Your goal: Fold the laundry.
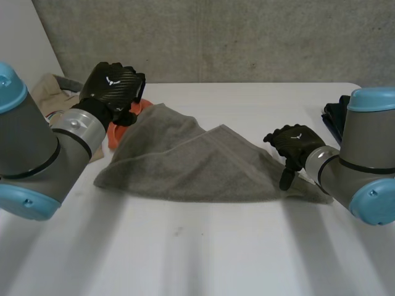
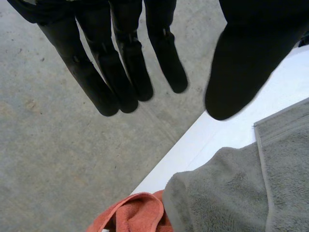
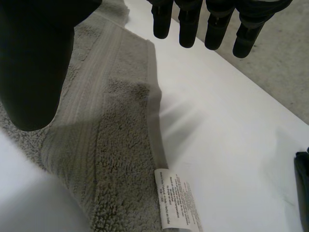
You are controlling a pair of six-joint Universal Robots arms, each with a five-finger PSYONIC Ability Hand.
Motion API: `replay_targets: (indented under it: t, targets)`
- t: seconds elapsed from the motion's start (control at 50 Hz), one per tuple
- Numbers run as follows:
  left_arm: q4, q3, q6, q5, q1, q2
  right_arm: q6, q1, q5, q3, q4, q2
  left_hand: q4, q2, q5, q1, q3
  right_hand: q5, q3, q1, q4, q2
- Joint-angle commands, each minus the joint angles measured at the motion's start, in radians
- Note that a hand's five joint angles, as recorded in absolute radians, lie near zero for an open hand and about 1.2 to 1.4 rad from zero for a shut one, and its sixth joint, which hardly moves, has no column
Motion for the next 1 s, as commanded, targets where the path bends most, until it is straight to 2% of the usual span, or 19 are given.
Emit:
replay_targets:
  t: [0.02,0.1,0.18,0.28,0.42,0.66,0.74,0.78,0.8,0.84,0.86,0.88,0.94,1.0]
  targets:
    - [-0.040,0.137,-0.013,0.092,0.061,-0.114,-0.012,0.005,-0.009,-0.004,0.013,0.005,-0.319,-0.318,-0.319,-0.302,-0.319,-0.053,-0.033,-0.047,-0.029,-0.031]
    - [-0.109,0.273,0.007,0.137,0.104,-0.232,-0.015,0.011,-0.010,-0.003,0.016,0.007,-0.410,-0.409,-0.410,-0.394,-0.410,-0.053,-0.033,-0.047,-0.029,-0.031]
    - [-0.207,0.463,0.077,0.158,0.146,-0.393,-0.015,0.018,-0.010,-0.003,0.016,0.015,-0.463,-0.462,-0.463,-0.446,-0.463,-0.053,-0.033,-0.047,-0.029,-0.031]
    - [-0.345,0.739,0.234,0.167,0.184,-0.622,-0.017,0.018,-0.010,-0.006,0.016,0.028,-0.495,-0.494,-0.496,-0.479,-0.496,-0.053,-0.033,-0.047,-0.029,-0.031]
    - [-0.411,1.017,0.409,0.172,0.189,-0.858,-0.028,0.015,-0.015,-0.007,0.017,0.045,-0.516,-0.514,-0.516,-0.499,-0.516,-0.053,-0.033,-0.047,-0.029,-0.031]
    - [-0.439,1.218,0.625,0.152,0.192,-1.039,-0.067,0.005,-0.019,-0.018,0.013,0.064,-0.630,-0.629,-0.631,-0.614,-0.631,-0.053,-0.033,-0.047,-0.029,-0.031]
    - [-0.442,1.243,0.651,0.129,0.204,-1.055,-0.072,0.001,-0.021,-0.023,0.013,0.070,-0.622,-0.620,-0.622,-0.605,-0.622,-0.053,-0.033,-0.047,-0.029,-0.031]
    - [-0.446,1.251,0.654,0.128,0.204,-1.059,-0.072,0.001,-0.021,-0.023,0.013,0.073,-0.557,-0.556,-0.558,-0.541,-0.558,-0.053,-0.033,-0.047,-0.029,-0.031]
    - [-0.460,1.252,0.656,0.129,0.202,-1.061,-0.074,0.001,-0.021,-0.023,0.013,0.073,-0.287,-0.285,-0.287,-0.270,-0.287,-0.053,-0.033,-0.047,-0.029,-0.031]
    - [-0.468,1.252,0.651,0.135,0.202,-1.058,-0.075,0.003,-0.019,-0.023,0.013,0.074,0.090,0.091,0.089,0.106,0.089,-0.053,-0.033,-0.047,-0.029,-0.031]
    - [-0.469,1.249,0.650,0.135,0.199,-1.056,-0.077,0.003,-0.019,-0.023,0.011,0.074,0.371,0.372,0.371,0.387,0.371,-0.053,-0.033,-0.047,-0.029,-0.031]
    - [-0.460,1.249,0.647,0.134,0.198,-1.044,-0.080,0.004,-0.019,-0.024,0.011,0.077,0.437,0.439,0.437,0.454,0.437,-0.053,-0.033,-0.047,-0.029,-0.031]
    - [-0.365,1.216,0.567,0.010,0.193,-0.939,-0.089,0.009,-0.019,-0.024,0.011,0.085,0.438,0.439,0.438,0.454,0.438,-0.053,-0.033,-0.047,-0.029,-0.031]
    - [-0.278,1.182,0.475,-0.065,0.196,-0.851,-0.101,0.014,-0.016,-0.024,0.013,0.087,0.438,0.439,0.438,0.454,0.438,-0.053,-0.033,-0.047,-0.029,-0.031]
